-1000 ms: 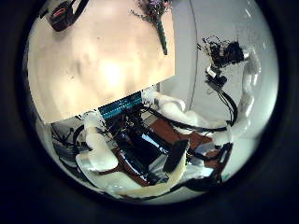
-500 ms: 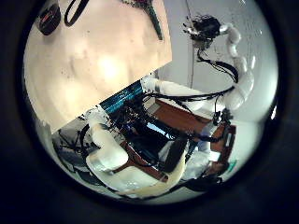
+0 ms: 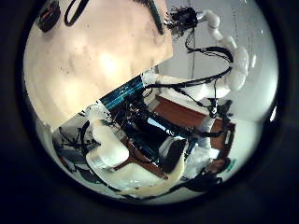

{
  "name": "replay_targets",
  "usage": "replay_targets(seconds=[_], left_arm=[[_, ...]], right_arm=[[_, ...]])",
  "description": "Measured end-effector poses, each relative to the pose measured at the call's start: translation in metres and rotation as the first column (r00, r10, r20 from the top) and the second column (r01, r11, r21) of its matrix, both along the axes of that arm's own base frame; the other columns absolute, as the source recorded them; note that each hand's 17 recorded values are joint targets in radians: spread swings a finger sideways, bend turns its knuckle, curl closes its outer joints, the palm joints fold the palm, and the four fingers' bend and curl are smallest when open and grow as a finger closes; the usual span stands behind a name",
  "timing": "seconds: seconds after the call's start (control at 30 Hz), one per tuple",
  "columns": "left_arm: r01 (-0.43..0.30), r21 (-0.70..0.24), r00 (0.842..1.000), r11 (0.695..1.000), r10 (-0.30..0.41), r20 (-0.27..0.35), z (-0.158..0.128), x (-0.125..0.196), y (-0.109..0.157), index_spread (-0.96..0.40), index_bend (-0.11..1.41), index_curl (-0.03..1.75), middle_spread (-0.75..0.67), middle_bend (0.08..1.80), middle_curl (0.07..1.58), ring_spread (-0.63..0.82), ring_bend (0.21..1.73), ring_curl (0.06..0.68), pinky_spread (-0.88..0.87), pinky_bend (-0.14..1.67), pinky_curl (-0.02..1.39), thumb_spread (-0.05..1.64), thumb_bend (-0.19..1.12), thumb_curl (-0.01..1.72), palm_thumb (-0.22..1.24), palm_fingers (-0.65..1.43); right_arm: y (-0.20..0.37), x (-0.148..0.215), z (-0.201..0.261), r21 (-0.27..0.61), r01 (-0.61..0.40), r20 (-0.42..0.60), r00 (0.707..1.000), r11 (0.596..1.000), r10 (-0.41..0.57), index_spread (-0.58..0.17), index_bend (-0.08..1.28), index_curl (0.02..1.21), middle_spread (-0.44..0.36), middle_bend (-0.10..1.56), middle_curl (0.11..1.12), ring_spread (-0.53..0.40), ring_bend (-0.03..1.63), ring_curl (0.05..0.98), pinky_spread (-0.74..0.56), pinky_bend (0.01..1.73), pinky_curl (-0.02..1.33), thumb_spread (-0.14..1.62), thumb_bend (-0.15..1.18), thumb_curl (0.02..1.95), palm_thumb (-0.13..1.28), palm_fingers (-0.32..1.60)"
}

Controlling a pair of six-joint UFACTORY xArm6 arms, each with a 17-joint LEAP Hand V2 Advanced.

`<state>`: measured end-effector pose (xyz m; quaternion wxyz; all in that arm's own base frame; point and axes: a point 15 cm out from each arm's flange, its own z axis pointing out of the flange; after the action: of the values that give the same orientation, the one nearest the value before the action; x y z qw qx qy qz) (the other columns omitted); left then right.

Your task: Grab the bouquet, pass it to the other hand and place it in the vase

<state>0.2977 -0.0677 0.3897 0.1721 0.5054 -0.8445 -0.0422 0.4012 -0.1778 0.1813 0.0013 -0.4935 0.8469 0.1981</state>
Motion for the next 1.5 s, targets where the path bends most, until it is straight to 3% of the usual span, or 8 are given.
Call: replay_targets(seconds=[0.2,0.5,1.0,1.3,1.5], left_arm=[[0.003,-0.002,1.000,1.000,-0.003,-0.012,-0.005,0.002,-0.002,-0.01,0.16,0.28,0.42,0.19,0.28,0.60,0.46,0.206,0.58,0.20,0.31,0.97,-0.03,0.27,-0.01,-0.03],[0.012,-0.002,1.000,1.000,-0.012,-0.016,-0.007,0.001,-0.001,-0.01,0.16,0.29,0.42,0.18,0.28,0.60,0.45,0.210,0.58,0.20,0.31,0.98,-0.03,0.28,0.00,-0.03],[0.027,-0.005,0.999,1.000,-0.027,-0.026,-0.011,0.007,-0.003,-0.01,0.16,0.29,0.42,0.18,0.28,0.60,0.44,0.216,0.58,0.20,0.31,0.98,-0.03,0.28,0.00,-0.03],[0.032,-0.004,0.999,0.999,-0.033,-0.021,-0.007,0.008,-0.007,0.00,0.16,0.29,0.42,0.18,0.28,0.60,0.44,0.219,0.58,0.20,0.31,0.99,-0.02,0.28,0.01,-0.03],[0.033,-0.005,0.999,0.999,-0.033,-0.015,-0.005,0.008,-0.007,0.00,0.16,0.29,0.42,0.18,0.28,0.60,0.44,0.220,0.58,0.20,0.31,0.99,-0.03,0.29,0.01,-0.03]], right_arm=[[0.001,0.004,-0.014,-0.008,0.004,-0.019,1.000,1.000,-0.005,-0.176,0.17,0.30,0.013,0.44,0.42,-0.087,0.96,0.356,0.09,0.90,0.21,1.06,-0.02,0.40,0.61,0.22],[-0.012,0.022,-0.027,-0.052,0.022,0.042,0.999,0.998,-0.020,-0.174,0.17,0.31,0.001,0.45,0.43,-0.092,0.97,0.361,0.09,0.91,0.18,1.05,-0.02,0.41,0.62,0.22],[-0.008,0.010,-0.053,-0.046,0.027,0.018,1.000,0.999,-0.026,-0.178,0.18,0.33,-0.012,0.46,0.43,-0.111,0.99,0.370,0.08,0.92,0.14,1.05,-0.02,0.42,0.64,0.26],[-0.009,0.000,-0.066,-0.055,0.022,0.013,1.000,0.998,-0.022,-0.209,0.19,0.36,-0.064,0.52,0.46,-0.183,1.06,0.397,-0.03,0.92,0.10,1.05,-0.01,0.43,0.70,0.39],[-0.012,0.002,-0.061,-0.074,0.017,0.028,0.999,0.997,-0.015,-0.271,0.20,0.39,-0.133,0.62,0.52,-0.249,1.16,0.439,-0.24,1.04,0.11,1.03,-0.01,0.46,0.78,0.70]])
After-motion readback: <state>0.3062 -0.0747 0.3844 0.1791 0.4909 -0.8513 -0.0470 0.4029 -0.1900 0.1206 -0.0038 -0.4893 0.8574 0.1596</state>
